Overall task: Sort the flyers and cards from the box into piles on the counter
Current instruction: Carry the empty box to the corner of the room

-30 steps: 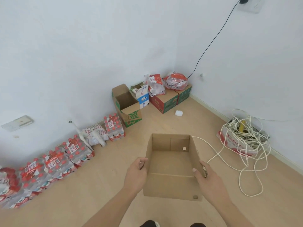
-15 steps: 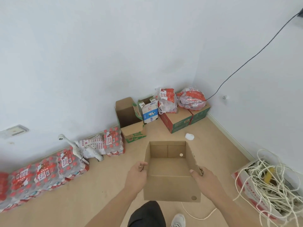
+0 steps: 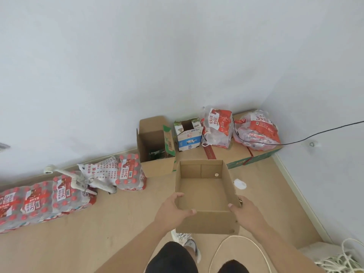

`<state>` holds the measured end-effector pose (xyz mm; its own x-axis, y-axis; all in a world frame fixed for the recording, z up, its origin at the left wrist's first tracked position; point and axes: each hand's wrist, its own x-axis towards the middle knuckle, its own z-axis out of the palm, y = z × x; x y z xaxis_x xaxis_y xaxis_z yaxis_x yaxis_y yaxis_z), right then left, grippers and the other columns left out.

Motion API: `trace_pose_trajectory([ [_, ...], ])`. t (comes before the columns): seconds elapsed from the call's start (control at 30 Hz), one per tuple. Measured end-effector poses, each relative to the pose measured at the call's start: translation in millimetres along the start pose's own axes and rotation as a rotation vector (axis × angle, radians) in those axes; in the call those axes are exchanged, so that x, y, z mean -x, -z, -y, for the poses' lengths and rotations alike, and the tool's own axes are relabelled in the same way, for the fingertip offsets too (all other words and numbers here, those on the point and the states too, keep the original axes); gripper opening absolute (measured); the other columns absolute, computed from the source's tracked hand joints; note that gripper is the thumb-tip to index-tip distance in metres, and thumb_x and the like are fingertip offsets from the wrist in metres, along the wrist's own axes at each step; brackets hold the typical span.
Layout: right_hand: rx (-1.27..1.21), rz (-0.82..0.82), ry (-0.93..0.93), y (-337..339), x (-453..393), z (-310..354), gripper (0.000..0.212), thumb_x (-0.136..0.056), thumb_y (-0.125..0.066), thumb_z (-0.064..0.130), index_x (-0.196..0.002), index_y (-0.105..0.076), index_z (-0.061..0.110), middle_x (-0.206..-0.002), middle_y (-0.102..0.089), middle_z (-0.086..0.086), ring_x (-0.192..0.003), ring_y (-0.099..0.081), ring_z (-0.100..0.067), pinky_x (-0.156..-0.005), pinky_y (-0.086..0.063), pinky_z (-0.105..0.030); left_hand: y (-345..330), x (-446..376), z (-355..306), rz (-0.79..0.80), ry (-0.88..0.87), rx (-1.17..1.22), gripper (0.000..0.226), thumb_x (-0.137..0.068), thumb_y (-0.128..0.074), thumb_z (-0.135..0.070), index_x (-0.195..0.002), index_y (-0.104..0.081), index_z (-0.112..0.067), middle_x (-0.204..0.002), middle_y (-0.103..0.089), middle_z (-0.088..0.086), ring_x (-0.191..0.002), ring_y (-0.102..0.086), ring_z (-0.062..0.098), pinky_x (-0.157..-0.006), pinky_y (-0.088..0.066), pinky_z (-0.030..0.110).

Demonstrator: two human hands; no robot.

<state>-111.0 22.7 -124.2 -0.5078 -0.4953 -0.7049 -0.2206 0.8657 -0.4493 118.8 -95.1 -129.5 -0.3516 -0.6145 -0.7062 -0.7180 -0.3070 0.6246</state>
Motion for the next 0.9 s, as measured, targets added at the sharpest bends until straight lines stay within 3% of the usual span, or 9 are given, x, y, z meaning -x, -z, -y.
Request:
trace_pose_trajectory([
  [0.1,0.006,0.021,-0.043,-4,-71,11,0.04,-0.096,-0.057,0.024,-0.135,-0.051,0.019,-0.115,-0.066,-0.002,-0.103,-0.063,-0.026,-0.087,-0.05,-0.036,-4,-57,-19,0.032,0.042,-0.061,0.067,-0.072,-0.084,-0.047,-0.13,-0.053,-0.036,-0.12,-0.052,-0.014,-0.098,-0.063,0.009,-0.086,-0.053,0.029],
  [0.27,0.146,0.087,0.023,-17,-181,1,0.064,-0.098,-0.049,0.012,-0.154,-0.026,0.029,-0.109,-0.067,-0.011,-0.078,-0.061,-0.023,-0.059,-0.045,-0.029,-33,-155,-15,0.092,0.104,-0.103,0.065,-0.075,-0.085,-0.038,-0.131,-0.053,-0.03,-0.136,-0.049,-0.007,-0.125,-0.05,0.017,-0.101,-0.045,0.029],
  [0.33,0.206,0.137,0.028,-26,-226,-13,0.06,-0.098,-0.048,0.012,-0.153,-0.031,0.025,-0.111,-0.063,-0.014,-0.084,-0.063,-0.027,-0.07,-0.052,-0.034,-55,-193,-4,0.098,0.122,-0.122,0.066,-0.073,-0.086,-0.038,-0.131,-0.054,-0.03,-0.142,-0.044,-0.002,-0.124,-0.05,0.018,-0.099,-0.044,0.025],
  [0.43,0.313,0.184,0.032,-46,-297,-42,0.058,-0.098,-0.048,0.013,-0.153,-0.031,0.016,-0.121,-0.056,-0.015,-0.099,-0.061,-0.029,-0.081,-0.048,-0.033,-96,-254,15,0.09,0.178,-0.127,0.067,-0.071,-0.085,-0.036,-0.13,-0.054,-0.034,-0.154,-0.027,0.008,-0.11,-0.056,0.017,-0.087,-0.048,0.018],
  [0.57,0.379,0.249,0.041,-81,-381,-79,0.061,-0.097,-0.048,0.011,-0.153,-0.024,0.012,-0.135,-0.046,-0.017,-0.11,-0.057,-0.032,-0.088,-0.047,-0.035,-153,-328,54,0.036,0.272,-0.093,0.081,-0.069,-0.086,-0.043,-0.139,-0.046,-0.035,-0.162,0.001,-0.002,-0.134,-0.046,0.029,-0.104,-0.048,0.038],
  [0.63,0.362,0.288,0.081,-99,-418,-95,0.062,-0.097,-0.049,0.013,-0.154,-0.023,0.014,-0.138,-0.045,-0.015,-0.109,-0.057,-0.03,-0.089,-0.049,-0.036,-172,-357,76,0.015,0.316,-0.099,0.085,-0.073,-0.086,-0.039,-0.144,-0.041,-0.032,-0.164,0.004,0.0,-0.14,-0.04,0.028,-0.109,-0.042,0.032],
  [0.7,0.347,0.324,0.121,-116,-451,-105,0.067,-0.095,-0.052,0.017,-0.155,-0.023,0.019,-0.142,-0.044,-0.011,-0.112,-0.058,-0.027,-0.095,-0.05,-0.039,-185,-384,99,0.0,0.352,-0.095,0.084,-0.074,-0.086,-0.037,-0.144,-0.041,-0.033,-0.164,0.005,0.002,-0.131,-0.05,0.027,-0.1,-0.044,0.024],
  [0.8,0.371,0.425,0.113,-134,-486,-115,0.081,-0.092,-0.056,0.017,-0.159,-0.012,0.023,-0.156,-0.032,-0.005,-0.132,-0.048,-0.024,-0.109,-0.042,-0.035,-199,-415,125,-0.017,0.398,-0.028,0.078,-0.074,-0.088,-0.032,-0.139,-0.046,-0.035,-0.165,0.006,0.0,-0.109,-0.063,0.023,-0.07,-0.046,0.014],
  [0.9,0.361,0.453,0.094,-148,-516,-127,0.08,-0.088,-0.06,0.023,-0.157,-0.019,0.028,-0.152,-0.036,-0.004,-0.13,-0.049,-0.023,-0.108,-0.042,-0.033,-213,-444,147,-0.038,0.402,0.031,0.072,-0.075,-0.088,-0.029,-0.136,-0.049,-0.035,-0.166,-0.001,-0.001,-0.129,-0.052,0.024,-0.063,-0.039,0.008],
])
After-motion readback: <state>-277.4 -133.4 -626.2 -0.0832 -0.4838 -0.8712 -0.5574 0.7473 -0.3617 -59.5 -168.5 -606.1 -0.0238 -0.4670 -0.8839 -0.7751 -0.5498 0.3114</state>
